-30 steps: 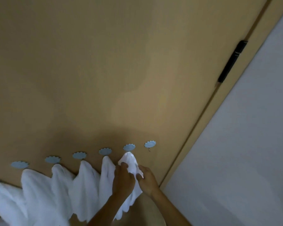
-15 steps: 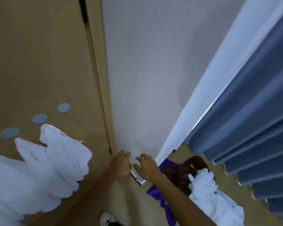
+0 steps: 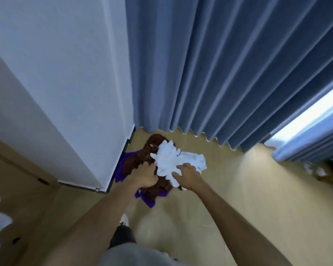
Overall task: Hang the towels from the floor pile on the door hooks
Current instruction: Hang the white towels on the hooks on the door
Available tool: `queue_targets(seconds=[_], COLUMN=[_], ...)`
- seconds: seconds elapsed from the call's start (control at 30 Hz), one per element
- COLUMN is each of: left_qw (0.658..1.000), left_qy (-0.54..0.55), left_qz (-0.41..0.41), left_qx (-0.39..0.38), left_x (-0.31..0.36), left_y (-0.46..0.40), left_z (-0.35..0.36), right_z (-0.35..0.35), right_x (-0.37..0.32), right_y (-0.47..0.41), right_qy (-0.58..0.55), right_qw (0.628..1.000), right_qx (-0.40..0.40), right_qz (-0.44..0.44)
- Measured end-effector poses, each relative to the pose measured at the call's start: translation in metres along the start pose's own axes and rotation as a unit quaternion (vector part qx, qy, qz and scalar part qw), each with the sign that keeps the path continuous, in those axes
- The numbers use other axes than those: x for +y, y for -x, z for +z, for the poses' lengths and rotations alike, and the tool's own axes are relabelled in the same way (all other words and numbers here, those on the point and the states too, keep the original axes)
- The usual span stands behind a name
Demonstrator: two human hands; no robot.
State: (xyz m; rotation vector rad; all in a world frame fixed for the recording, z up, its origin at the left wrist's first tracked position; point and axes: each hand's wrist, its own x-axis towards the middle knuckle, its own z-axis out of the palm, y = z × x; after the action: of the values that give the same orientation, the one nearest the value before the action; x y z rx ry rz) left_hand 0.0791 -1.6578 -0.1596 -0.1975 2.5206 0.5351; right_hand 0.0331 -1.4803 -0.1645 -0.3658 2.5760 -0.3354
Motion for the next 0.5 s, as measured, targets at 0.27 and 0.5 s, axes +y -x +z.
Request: queue_targets(seconds=[0.27, 0.5], left_qw=[0.997, 0.994], left_qy=[-0.028, 0.009], left_qz=[0.023, -0.022], left_qx=[-0.073, -0.106], left_x=[0.067, 0.078], left_y=[-0.052, -0.138], left_z=[0.025, 0.047], right_z=[0.001, -0.001], right_x=[0.120, 0.188], right_y=[0.007, -0.063], right_qy=[-0.047, -0.035], right_qw=[0.989, 0.977], right_qx=[-0.074, -0.156], right_qz=[0.121, 0.143])
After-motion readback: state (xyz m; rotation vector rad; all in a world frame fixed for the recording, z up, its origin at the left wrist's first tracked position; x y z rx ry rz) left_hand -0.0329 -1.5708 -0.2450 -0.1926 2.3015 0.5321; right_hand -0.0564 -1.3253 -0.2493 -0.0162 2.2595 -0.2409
